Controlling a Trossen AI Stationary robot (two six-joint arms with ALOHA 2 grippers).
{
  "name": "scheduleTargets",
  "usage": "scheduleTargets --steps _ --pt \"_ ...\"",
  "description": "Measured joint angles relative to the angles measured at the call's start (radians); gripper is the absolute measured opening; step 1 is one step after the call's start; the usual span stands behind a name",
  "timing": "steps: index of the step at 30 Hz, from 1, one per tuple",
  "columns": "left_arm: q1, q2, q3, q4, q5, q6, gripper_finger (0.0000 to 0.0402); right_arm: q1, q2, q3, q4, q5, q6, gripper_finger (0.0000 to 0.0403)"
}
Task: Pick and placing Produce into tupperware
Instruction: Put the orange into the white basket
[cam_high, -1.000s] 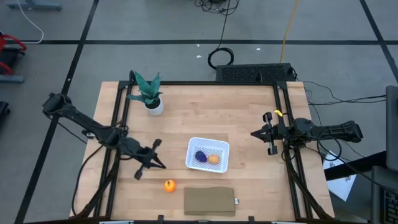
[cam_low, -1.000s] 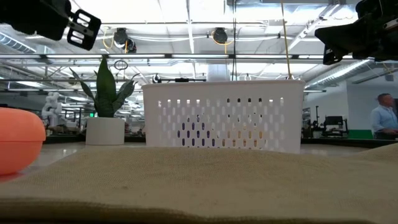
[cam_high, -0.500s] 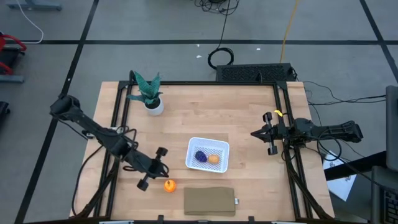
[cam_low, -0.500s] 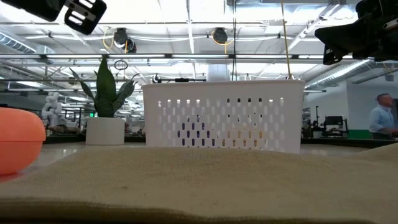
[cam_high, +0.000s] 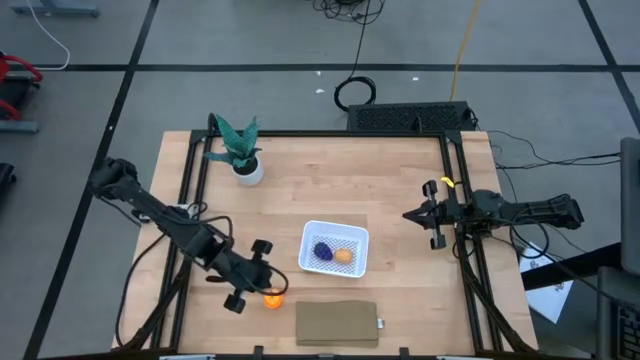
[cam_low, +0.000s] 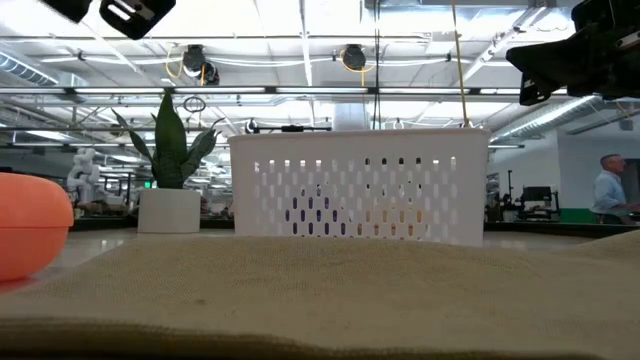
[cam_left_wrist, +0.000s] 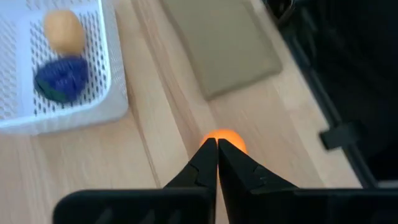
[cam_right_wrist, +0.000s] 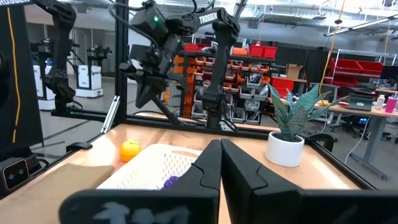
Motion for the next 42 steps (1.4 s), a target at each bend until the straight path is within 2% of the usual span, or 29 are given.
scheduleTargets --steps 6,21,26,29,42 --pt "-0.001 0.07 0.04 -0.117 0.015 -0.055 0.0066 0.0 0.0 0.0 -0.007 0.0 0.001 0.0" --pt "-0.007 0.09 0.036 -0.061 0.066 -0.135 0.0322 0.0 0.0 0.0 -0.006 0.0 0.023 0.0" --pt "-0.013 0.09 0.001 -0.018 0.073 -0.131 0.0387 0.0 0.0 0.0 -0.006 0.0 0.023 0.0" --pt "-0.017 0.09 -0.03 0.026 0.099 -0.125 0.0397 0.0 0.0 0.0 -0.006 0.0 0.023 0.0" --pt "-0.016 0.09 -0.16 0.216 0.101 -0.131 0.0391 0.0 0.0 0.0 -0.005 0.0 0.023 0.0"
